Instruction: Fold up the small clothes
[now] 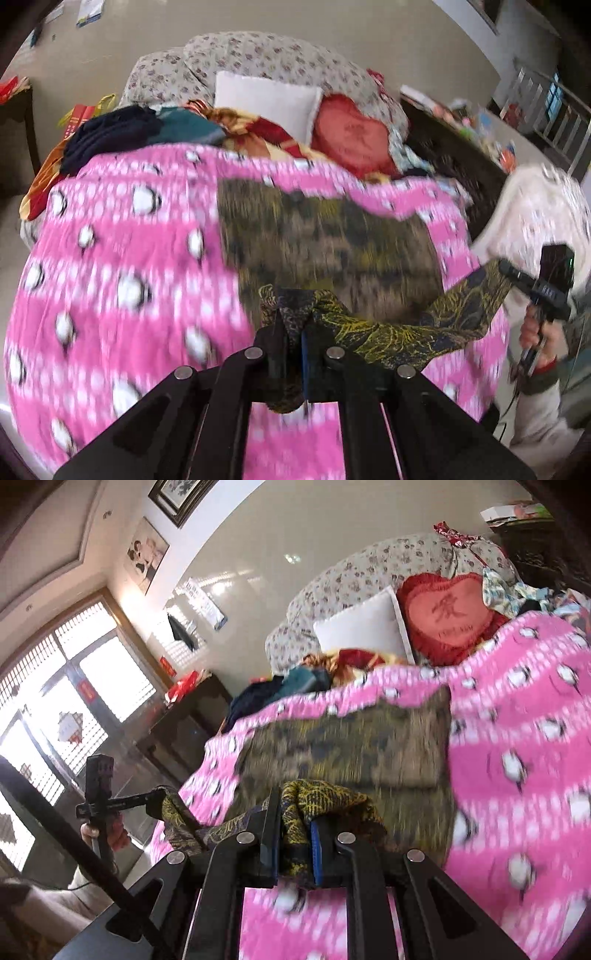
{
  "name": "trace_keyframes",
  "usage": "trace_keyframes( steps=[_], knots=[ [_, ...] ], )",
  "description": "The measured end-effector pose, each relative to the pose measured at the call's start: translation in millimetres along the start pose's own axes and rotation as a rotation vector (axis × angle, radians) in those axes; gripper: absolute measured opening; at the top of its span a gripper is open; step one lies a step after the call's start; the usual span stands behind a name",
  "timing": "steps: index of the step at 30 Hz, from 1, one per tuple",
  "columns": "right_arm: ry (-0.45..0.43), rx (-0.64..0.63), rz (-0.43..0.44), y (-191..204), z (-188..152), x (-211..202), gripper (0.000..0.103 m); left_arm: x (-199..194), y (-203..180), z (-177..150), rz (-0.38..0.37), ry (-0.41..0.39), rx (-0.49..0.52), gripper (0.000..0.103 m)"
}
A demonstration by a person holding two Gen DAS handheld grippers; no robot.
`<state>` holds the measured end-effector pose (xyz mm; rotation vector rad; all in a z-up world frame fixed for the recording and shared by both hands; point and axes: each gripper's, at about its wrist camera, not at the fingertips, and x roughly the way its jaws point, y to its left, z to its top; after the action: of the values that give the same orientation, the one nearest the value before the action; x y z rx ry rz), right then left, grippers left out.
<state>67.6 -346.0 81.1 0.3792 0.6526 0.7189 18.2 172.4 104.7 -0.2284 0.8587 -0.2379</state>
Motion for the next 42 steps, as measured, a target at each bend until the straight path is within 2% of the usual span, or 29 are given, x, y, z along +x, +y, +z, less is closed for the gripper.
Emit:
trace_keyframes(
  steps=[4, 6, 9, 10, 11, 12, 13, 15, 16, 17, 21, 23, 25, 28, 30, 33, 36, 39, 42],
  knots=[
    [-0.012, 0.064, -0.051, -33, 46, 43, 0.014, 42, 13, 54, 0.037, -0.005, -0.057, 0.005],
    [-0.029, 0.126, -0.055, -58, 67, 67, 0.014, 76, 20, 85, 0.088, -0.012, -0.081, 0.005],
    [-0.061, 0.239, -0.148, -100, 86, 103, 0.016, 131, 42, 116, 0.087, 0.036, -0.16, 0.008],
    [-0.045, 0.263, -0.207, -113, 90, 115, 0.021, 145, 49, 121, 0.104, 0.052, -0.178, 0.011],
    [-0.022, 0.271, -0.26, -121, 91, 121, 0.026, 156, 56, 123, 0.142, 0.067, -0.201, 0.022],
    [0.009, 0.263, -0.303, -126, 88, 127, 0.027, 163, 62, 124, 0.177, 0.079, -0.216, 0.035],
    [0.028, 0.241, -0.313, -124, 84, 128, 0.029, 163, 64, 122, 0.178, 0.073, -0.214, 0.04],
    [0.047, 0.157, -0.348, -110, 74, 122, 0.05, 154, 66, 117, 0.174, 0.037, -0.186, 0.058],
    [0.047, 0.109, -0.372, -100, 70, 116, 0.065, 147, 65, 113, 0.186, 0.019, -0.168, 0.062],
    [0.045, 0.067, -0.37, -90, 67, 111, 0.066, 141, 64, 109, 0.19, 0.008, -0.156, 0.066],
    [0.045, -0.013, -0.281, -58, 55, 99, 0.065, 119, 43, 92, 0.12, 0.01, -0.06, 0.071],
    [0.078, -0.061, -0.197, -41, 49, 106, 0.065, 120, 27, 82, 0.083, 0.021, -0.006, 0.077],
    [0.167, -0.082, -0.154, -31, 39, 131, 0.062, 133, 7, 72, 0.055, 0.068, 0.058, 0.077],
    [0.251, -0.125, -0.195, -31, 30, 171, 0.048, 161, -12, 68, 0.063, 0.13, 0.11, 0.077],
    [0.234, -0.113, -0.222, -38, 38, 189, 0.048, 181, -16, 76, 0.087, 0.144, 0.112, 0.077],
    [0.22, -0.106, -0.268, -50, 61, 219, 0.048, 206, -12, 100, 0.107, 0.142, 0.063, 0.077],
    [0.135, -0.11, -0.395, -66, 90, 245, 0.048, 224, 5, 124, 0.124, 0.117, -0.037, 0.077],
    [0.083, -0.023, -0.467, -85, 107, 245, 0.048, 226, 23, 137, 0.09, 0.084, -0.151, 0.077],
    [0.062, -0.012, -0.433, -82, 104, 223, 0.064, 206, 34, 131, 0.115, 0.038, -0.156, 0.077]
  ],
)
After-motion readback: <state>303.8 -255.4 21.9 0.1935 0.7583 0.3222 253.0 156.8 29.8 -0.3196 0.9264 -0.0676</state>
